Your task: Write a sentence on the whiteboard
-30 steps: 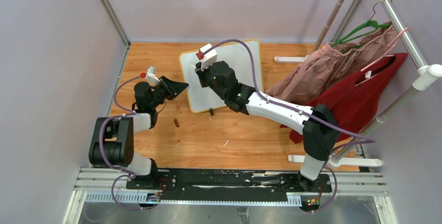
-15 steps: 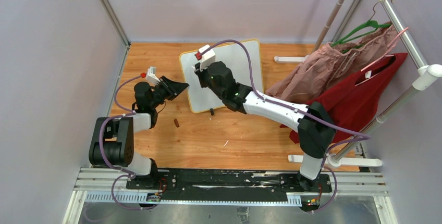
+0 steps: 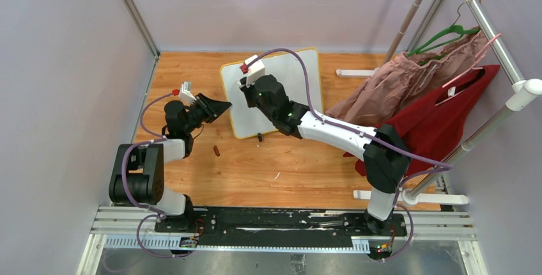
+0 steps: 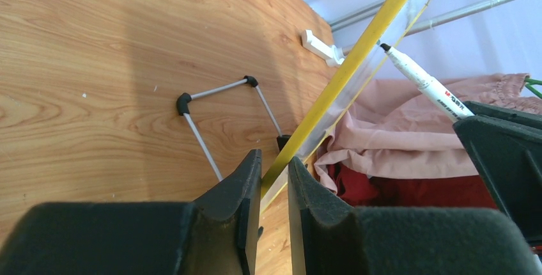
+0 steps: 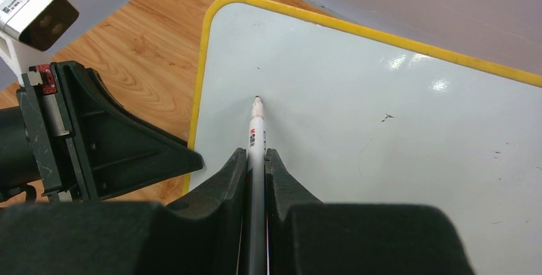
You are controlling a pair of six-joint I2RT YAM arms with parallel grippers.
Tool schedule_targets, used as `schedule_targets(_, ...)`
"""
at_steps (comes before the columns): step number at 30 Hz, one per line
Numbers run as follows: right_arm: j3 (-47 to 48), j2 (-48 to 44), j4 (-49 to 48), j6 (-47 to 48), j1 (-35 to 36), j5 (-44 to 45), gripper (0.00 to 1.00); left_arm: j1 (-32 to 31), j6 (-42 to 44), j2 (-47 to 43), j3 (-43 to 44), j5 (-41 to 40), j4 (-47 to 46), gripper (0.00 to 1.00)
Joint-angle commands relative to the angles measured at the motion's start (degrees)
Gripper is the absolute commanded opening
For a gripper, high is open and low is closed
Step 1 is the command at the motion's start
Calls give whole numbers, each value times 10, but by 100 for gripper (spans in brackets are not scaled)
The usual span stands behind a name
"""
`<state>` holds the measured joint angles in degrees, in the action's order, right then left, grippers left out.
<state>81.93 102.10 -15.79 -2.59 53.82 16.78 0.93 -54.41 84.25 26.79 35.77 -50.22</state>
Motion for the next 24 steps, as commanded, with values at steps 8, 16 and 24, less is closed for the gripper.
schedule_targets(8,5,3,5,-12,-11,19,0,-3,0,-7,10,3,-23,8)
schedule_targets(16,-24,-12,6,-13,-11,26,0,-3,0,-7,10,4,-23,6)
schedule_targets(24,-53,-29,6,-15,-13,35,0,-3,-1,-6,10,4,-25,5)
